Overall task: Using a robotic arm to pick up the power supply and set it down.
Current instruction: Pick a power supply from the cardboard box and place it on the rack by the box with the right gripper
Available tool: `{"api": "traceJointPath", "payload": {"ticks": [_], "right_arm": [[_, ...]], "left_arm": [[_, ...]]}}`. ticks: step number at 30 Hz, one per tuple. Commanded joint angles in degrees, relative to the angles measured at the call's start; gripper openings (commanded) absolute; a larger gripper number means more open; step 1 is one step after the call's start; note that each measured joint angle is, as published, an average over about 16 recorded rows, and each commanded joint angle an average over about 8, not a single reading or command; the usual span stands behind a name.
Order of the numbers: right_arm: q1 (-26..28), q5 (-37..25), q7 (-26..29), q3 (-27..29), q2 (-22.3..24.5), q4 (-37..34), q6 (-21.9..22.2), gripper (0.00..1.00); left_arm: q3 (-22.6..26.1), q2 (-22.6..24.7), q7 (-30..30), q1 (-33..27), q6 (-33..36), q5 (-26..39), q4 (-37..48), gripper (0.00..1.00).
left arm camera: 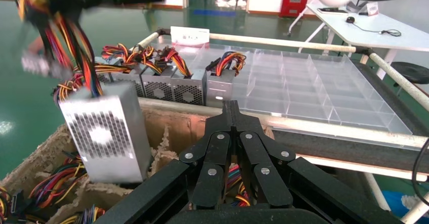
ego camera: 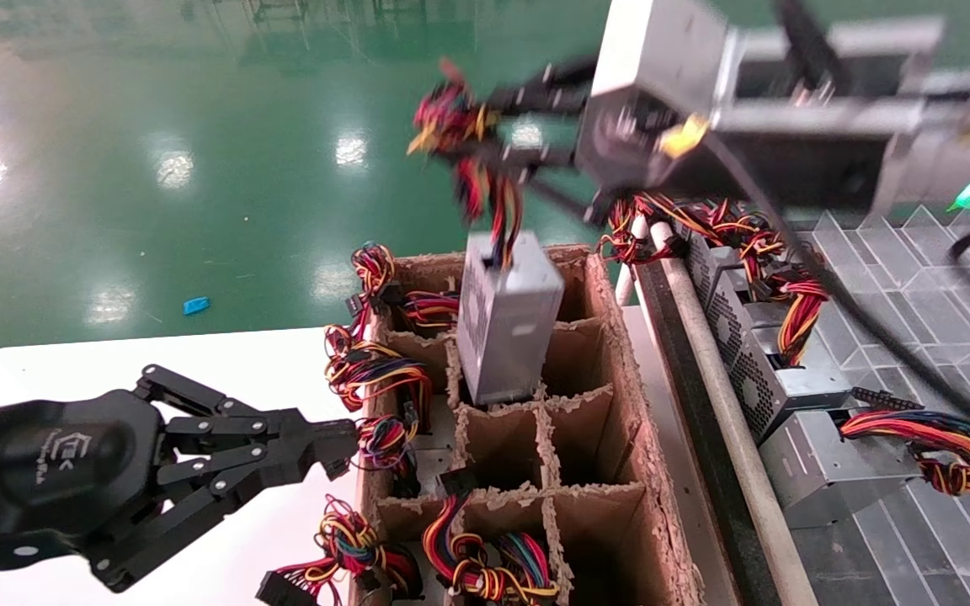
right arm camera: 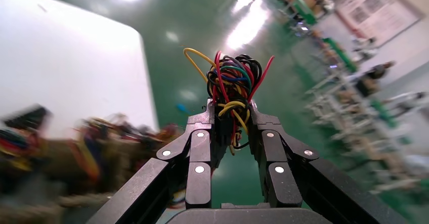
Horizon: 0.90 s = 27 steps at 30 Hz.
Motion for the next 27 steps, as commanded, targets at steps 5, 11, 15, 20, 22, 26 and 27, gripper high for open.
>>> {"api": "traceJointPath", "payload": {"ticks": [5, 11, 15, 20, 22, 26, 27], "right_arm": [[6.6, -4.4, -0.4, -0.2, 1.1, 3.4, -0.2, 0.00], [11.8, -7.5, -5.0, -0.1, 1.5, 2.4, -0.7, 0.00], [14.0, -10.4, -7.4, 0.0, 1.9, 1.0, 0.6, 0.00], [15.2, -14.6, -9.6, 0.3, 3.2, -0.4, 3.7, 0.00], [15.5, -16.4, -10.4, 0.2, 3.8, -1.2, 4.9, 0.00], [16.0, -20.0, -11.9, 0.0, 4.7, -3.1, 7.1, 0.00], [16.1, -20.9, -12.3, -0.1, 4.9, -3.7, 7.7, 0.00]], "left_arm": [[0.0, 0.0, 0.0, 0.0, 0.0, 0.0, 0.0, 0.00], [0.0, 0.0, 0.0, 0.0, 0.0, 0.0, 0.0, 0.00], [0.0, 0.0, 0.0, 0.0, 0.0, 0.0, 0.0, 0.00], [0.0, 0.0, 0.0, 0.0, 0.0, 0.0, 0.0, 0.00], [0.0, 0.0, 0.0, 0.0, 0.0, 0.0, 0.0, 0.00], [0.0, 0.0, 0.0, 0.0, 0.0, 0.0, 0.0, 0.00], [0.0, 0.0, 0.0, 0.0, 0.0, 0.0, 0.0, 0.00]]}}
